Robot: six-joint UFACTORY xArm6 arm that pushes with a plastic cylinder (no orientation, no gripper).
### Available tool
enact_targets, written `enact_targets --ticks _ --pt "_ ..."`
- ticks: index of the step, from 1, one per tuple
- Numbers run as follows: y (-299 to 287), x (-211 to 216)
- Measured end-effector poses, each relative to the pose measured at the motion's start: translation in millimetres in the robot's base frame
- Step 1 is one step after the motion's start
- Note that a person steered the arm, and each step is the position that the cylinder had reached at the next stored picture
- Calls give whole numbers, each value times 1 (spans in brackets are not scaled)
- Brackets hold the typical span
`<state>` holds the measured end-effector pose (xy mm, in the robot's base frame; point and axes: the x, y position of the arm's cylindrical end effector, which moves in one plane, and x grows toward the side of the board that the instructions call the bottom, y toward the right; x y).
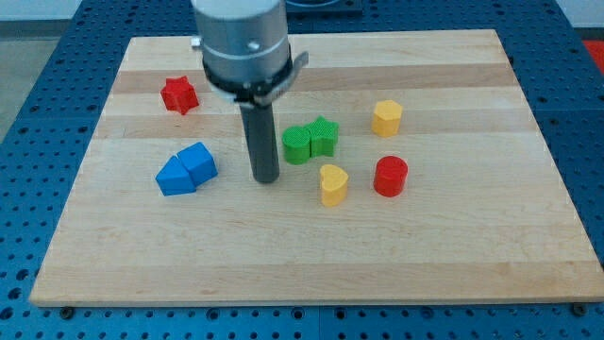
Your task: Place the yellow heart diagonally top left to the red circle
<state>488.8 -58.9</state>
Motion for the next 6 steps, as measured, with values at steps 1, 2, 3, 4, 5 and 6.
enact_targets --ticks 1,2,3,4,5,6 --pt "25 34" --pt "61 41" --pt "79 29" --pt "87 10" --pt "87 1" --pt "84 0"
